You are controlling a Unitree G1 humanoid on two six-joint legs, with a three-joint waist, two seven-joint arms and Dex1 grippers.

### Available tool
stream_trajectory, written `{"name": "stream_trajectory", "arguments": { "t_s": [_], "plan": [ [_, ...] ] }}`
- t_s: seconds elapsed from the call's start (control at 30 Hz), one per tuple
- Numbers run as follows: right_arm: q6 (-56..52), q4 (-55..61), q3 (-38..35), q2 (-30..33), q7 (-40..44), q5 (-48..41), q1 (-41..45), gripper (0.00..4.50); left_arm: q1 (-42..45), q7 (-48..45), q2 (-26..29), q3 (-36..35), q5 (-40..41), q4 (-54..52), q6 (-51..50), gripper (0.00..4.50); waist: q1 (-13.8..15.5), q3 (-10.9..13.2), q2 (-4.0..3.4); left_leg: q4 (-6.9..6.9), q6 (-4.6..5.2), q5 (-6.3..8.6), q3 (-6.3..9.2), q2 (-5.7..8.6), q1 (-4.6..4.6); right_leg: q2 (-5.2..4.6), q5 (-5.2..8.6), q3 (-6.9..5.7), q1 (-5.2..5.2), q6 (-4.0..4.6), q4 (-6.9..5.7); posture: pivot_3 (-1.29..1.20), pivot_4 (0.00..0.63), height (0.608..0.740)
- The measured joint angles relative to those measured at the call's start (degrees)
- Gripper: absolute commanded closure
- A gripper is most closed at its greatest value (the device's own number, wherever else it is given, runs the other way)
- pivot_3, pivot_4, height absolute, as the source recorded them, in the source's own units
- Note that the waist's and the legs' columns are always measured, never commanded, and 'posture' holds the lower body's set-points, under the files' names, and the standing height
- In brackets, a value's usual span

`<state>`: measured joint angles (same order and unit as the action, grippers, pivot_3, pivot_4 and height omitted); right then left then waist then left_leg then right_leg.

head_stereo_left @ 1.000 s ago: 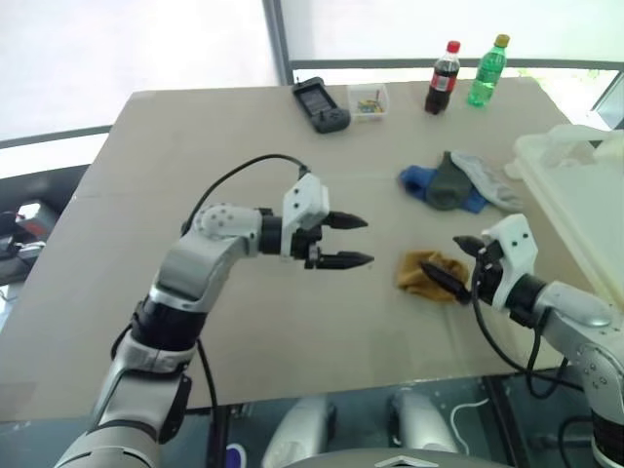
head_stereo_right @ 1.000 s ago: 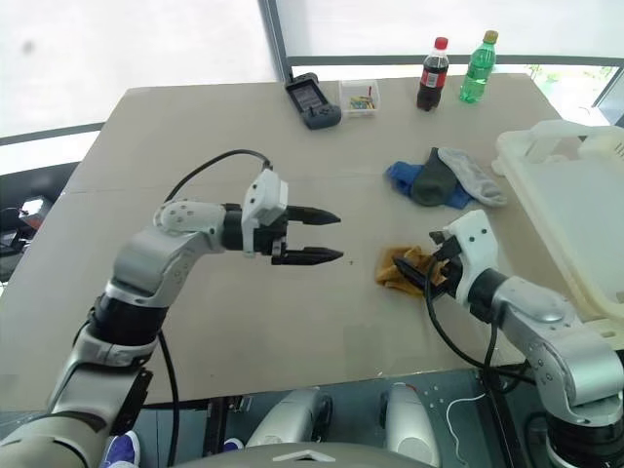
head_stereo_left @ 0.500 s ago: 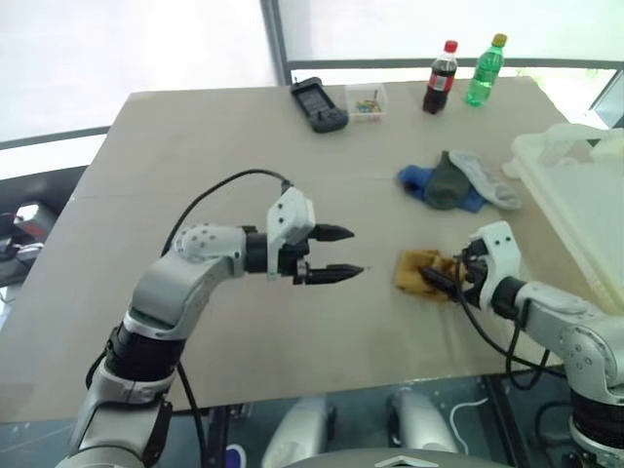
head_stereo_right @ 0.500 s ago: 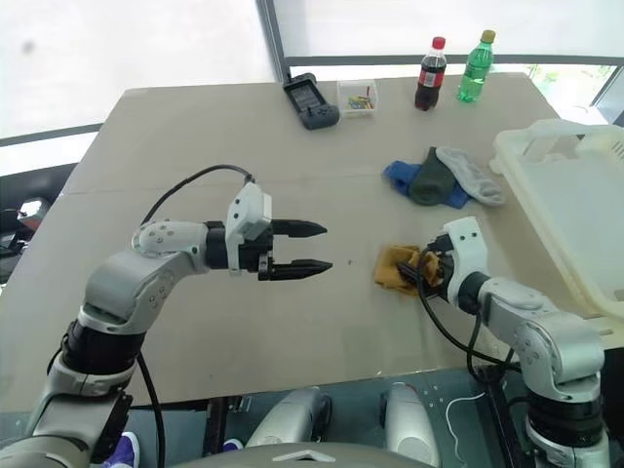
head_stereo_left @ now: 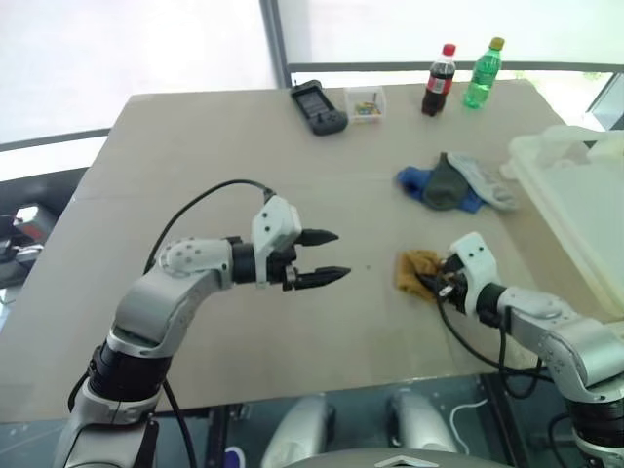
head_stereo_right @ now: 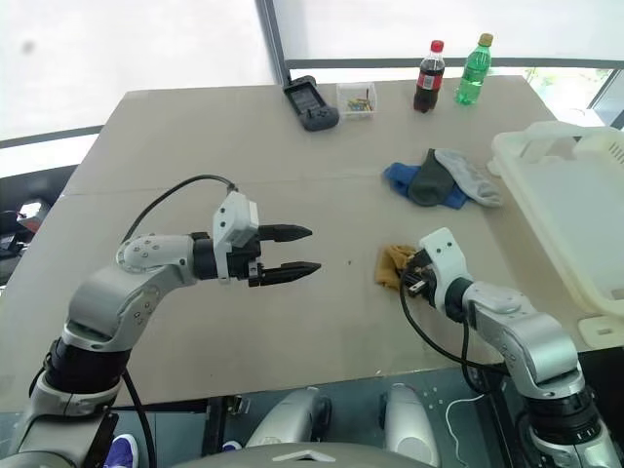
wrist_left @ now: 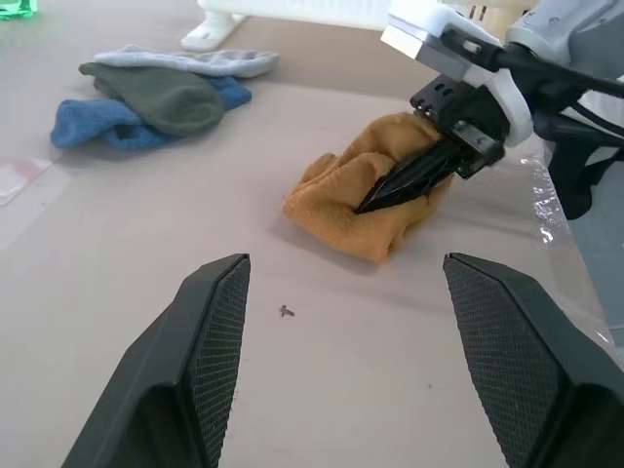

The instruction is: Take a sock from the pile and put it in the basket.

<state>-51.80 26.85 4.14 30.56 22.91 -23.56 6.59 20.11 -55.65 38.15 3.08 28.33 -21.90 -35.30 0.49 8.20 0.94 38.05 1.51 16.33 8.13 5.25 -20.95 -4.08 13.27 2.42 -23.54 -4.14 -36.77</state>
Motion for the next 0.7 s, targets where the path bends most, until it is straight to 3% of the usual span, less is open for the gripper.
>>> {"name": "stream_trajectory", "arguments": {
  "t_s": [0.13,0.33,0.5,0.6,0.7],
  "plan": [
    [3.24,-1.12,-1.87,-1.27,1.82,-0.71,-0.84,4.44,-1.97,0.77,-1.75,-2.54,1.74,-0.09,1.73,1.12,-0.12,0.01,-0.02,-0.03,0.00,0.00,-0.04,-0.01,0.02,-0.01,0.00,0.07,-0.01,0.00,-0.01,0.00,0.150,0.740],
    [-3.52,-2.01,-14.30,-2.61,1.48,-10.14,2.50,4.44,-2.69,-2.41,-3.28,-4.84,7.64,-0.16,3.95,1.12,0.18,0.17,-0.22,-0.05,0.00,0.00,-0.04,0.00,-0.15,-0.03,-0.01,0.05,-0.11,0.01,0.01,0.00,0.150,0.740],
    [-10.11,-7.27,-29.19,2.99,-1.55,-17.59,13.79,4.44,1.39,-3.22,-4.02,-6.43,12.39,0.07,3.72,1.12,0.24,0.19,-0.25,-0.08,0.01,0.00,-0.06,0.05,-0.22,-0.05,-0.01,0.05,-0.13,0.01,0.07,0.00,0.150,0.740],
    [-10.22,-17.34,-36.03,9.47,-5.17,-15.61,20.38,4.44,2.84,-2.81,-5.12,-6.42,12.43,0.24,4.30,1.12,0.52,0.21,-0.25,-0.10,0.03,0.00,-0.04,0.07,-0.26,-0.07,0.00,0.00,-0.13,0.02,0.15,0.00,0.150,0.740],
    [-8.12,-27.00,-37.73,13.53,-7.35,-11.77,23.64,4.44,3.83,-2.46,-6.52,-6.16,12.36,1.23,4.62,1.12,0.26,0.21,-0.24,-0.22,0.03,0.00,-0.10,0.04,-0.28,-0.07,0.00,0.04,-0.15,0.03,0.24,0.00,0.150,0.740]
  ]
}}
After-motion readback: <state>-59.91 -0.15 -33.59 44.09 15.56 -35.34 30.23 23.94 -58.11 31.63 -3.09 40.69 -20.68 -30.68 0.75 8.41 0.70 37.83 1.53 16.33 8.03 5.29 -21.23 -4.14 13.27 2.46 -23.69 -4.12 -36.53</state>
